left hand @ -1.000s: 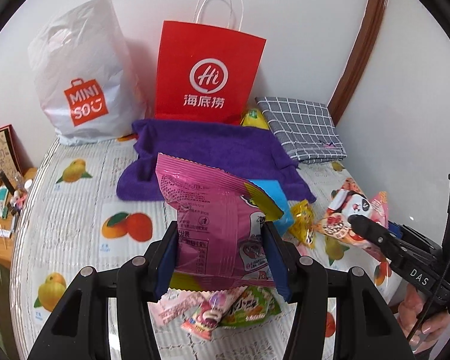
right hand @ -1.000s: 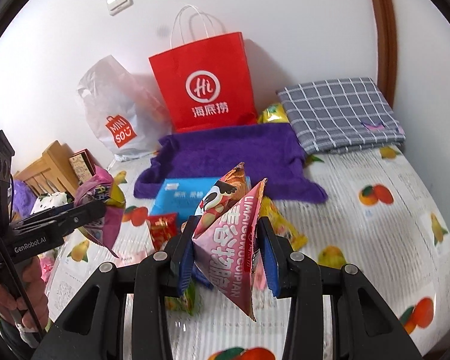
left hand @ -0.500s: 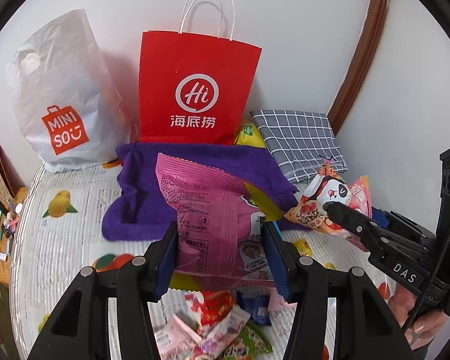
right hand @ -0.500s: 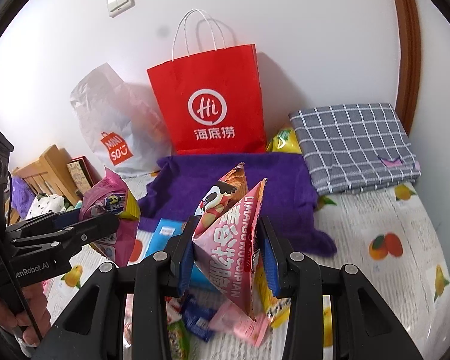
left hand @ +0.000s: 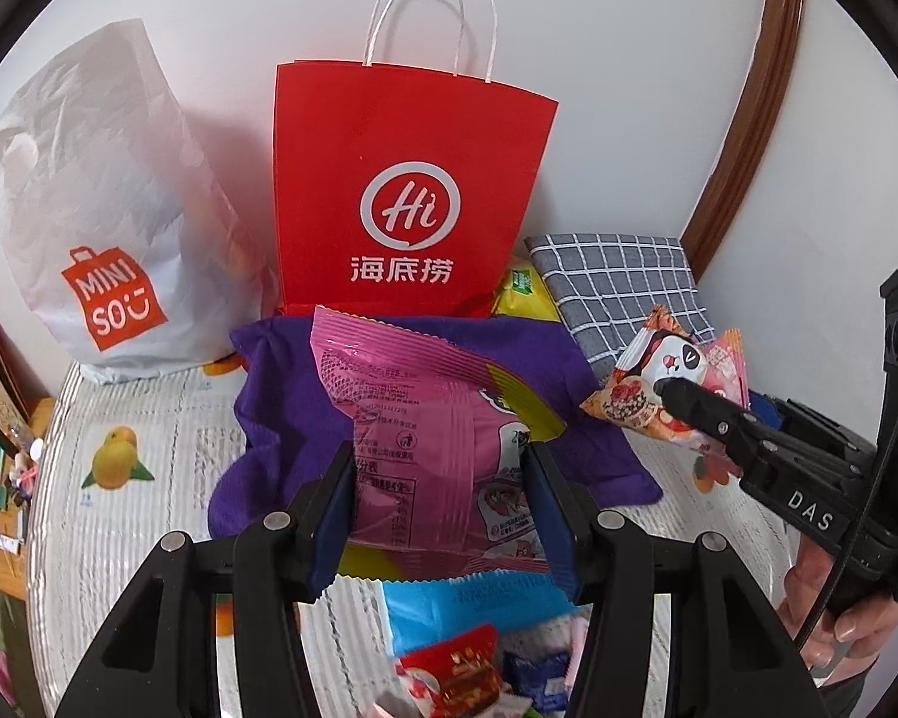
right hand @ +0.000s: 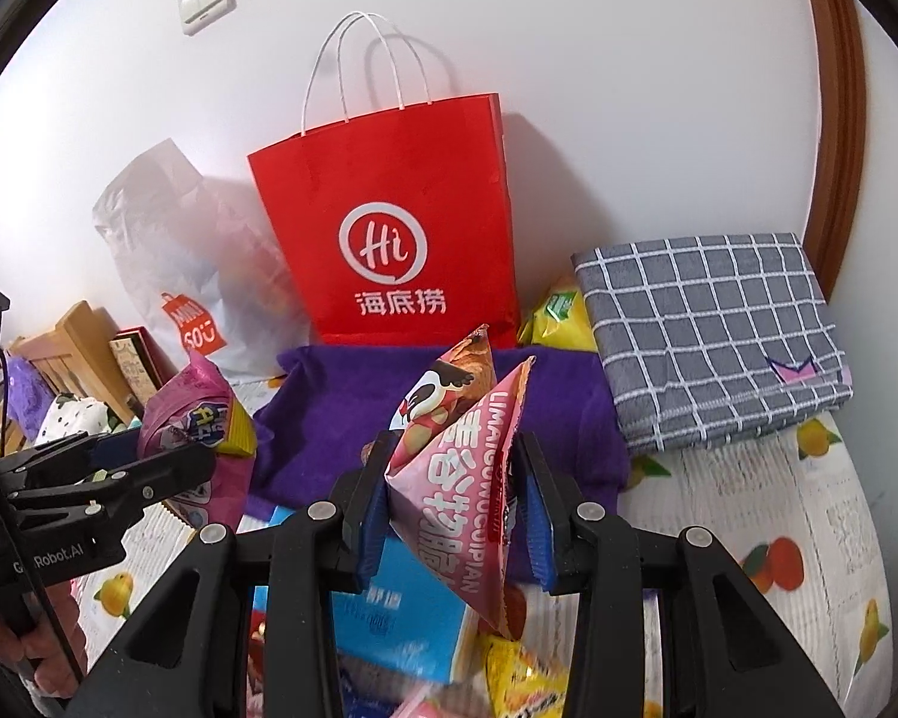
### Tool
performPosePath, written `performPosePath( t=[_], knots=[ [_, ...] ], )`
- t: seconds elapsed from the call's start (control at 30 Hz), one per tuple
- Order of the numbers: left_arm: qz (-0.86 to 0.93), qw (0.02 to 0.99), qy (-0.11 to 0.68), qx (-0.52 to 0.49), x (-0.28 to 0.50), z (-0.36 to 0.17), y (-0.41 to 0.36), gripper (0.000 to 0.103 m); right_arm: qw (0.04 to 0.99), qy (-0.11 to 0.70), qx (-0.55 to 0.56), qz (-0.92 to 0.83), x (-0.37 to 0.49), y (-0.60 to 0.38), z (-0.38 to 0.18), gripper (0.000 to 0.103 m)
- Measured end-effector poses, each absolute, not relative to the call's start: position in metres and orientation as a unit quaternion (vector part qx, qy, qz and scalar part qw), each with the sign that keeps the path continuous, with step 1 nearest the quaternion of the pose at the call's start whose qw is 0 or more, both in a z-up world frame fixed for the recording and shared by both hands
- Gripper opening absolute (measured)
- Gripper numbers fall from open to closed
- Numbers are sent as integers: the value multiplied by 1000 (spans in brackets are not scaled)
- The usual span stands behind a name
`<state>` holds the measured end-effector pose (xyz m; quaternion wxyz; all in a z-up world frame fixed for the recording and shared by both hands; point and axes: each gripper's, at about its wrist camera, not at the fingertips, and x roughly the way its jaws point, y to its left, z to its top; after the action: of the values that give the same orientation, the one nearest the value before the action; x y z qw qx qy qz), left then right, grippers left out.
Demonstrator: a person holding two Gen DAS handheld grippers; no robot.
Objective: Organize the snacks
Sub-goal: 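Carry the pink bag and pink pouch toward the purple towel with both grippers, then lower both snacks onto the purple towel and open both grippers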
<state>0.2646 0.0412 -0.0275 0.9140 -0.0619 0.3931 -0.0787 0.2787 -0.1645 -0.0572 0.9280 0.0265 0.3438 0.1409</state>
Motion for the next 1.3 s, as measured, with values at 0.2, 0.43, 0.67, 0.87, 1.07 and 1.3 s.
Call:
performPosePath(
  t=[0.2, 0.43, 0.67, 0.87, 1.07, 1.3],
  knots=[
    [-65, 915, 394, -55, 286, -30, 50, 52, 932, 336, 9, 139, 300, -163, -55, 38],
    [-36, 914, 400, -64, 313, -41, 82, 52, 930, 348, 20, 121, 335, -178, -64, 38],
    [-24, 904, 418, -86, 339, -62, 108, 52, 926, 360, 17, 110, 372, -193, -81, 38],
    [-23, 898, 432, -84, 362, -81, 113, 52, 917, 381, 19, 118, 403, -194, -102, 38],
    [-33, 887, 454, -81, 386, -105, 108, 52, 899, 418, 15, 130, 426, -190, -137, 38],
    [-49, 875, 475, -80, 407, -128, 96, 52, 882, 449, 6, 141, 440, -182, -165, 38]
  ],
)
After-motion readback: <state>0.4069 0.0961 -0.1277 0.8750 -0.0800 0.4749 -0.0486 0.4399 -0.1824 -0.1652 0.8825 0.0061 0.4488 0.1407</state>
